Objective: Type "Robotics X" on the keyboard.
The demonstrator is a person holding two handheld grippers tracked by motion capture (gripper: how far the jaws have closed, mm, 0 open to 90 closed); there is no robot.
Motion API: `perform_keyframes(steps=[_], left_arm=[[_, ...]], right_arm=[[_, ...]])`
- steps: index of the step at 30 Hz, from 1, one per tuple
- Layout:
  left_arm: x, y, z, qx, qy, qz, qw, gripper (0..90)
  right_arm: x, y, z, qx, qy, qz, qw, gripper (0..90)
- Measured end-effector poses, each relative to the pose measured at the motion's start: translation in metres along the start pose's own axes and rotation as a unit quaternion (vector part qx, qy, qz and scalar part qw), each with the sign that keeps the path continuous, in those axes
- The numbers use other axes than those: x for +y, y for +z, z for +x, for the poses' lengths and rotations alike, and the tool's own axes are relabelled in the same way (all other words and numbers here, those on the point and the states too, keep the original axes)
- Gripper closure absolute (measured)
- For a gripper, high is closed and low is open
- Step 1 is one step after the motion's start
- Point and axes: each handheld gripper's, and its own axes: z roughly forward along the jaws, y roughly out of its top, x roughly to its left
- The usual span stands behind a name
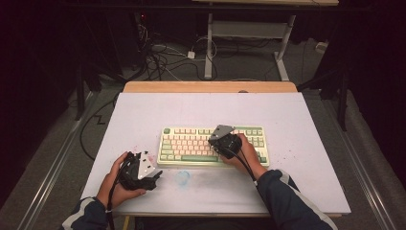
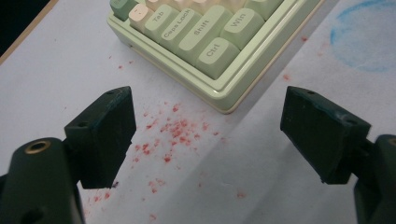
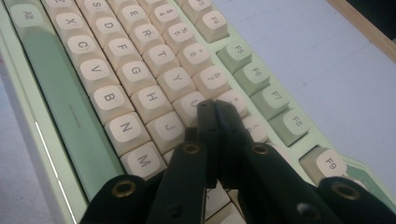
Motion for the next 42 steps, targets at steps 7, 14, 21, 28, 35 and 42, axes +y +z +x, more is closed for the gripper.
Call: perform_keyframes(steps=[7,14,21,28,35,42], left_arm=[[0.000,0.000,-0.001,0.001,0.001,0.002,1.0000,17.1],[-0.001,0.000,0.000,0.003,0.002,0.003,1.0000,17.1],[-0.001,0.000,0.000,0.002,0.003,0.005,1.0000,17.1],[-0.001,0.000,0.000,0.002,0.004,0.005,1.0000,17.1],[-0.001,0.000,0.001,0.001,0.005,0.005,1.0000,17.1],[-0.001,0.000,0.000,0.002,0.004,0.005,1.0000,17.1]], right_arm=[[0.000,-0.015,-0.007,-0.006,0.012,-0.030,0.9995,88.8],[0.001,-0.033,-0.009,-0.013,0.011,-0.058,0.9982,84.5],[-0.001,-0.051,-0.014,-0.019,0.023,-0.083,0.9961,76.9],[-0.004,-0.068,-0.015,-0.031,0.022,-0.101,0.9942,58.3],[-0.012,-0.082,-0.012,-0.051,0.013,-0.119,0.9916,41.6],[-0.024,-0.095,-0.010,-0.071,0.016,-0.125,0.9895,32.5]])
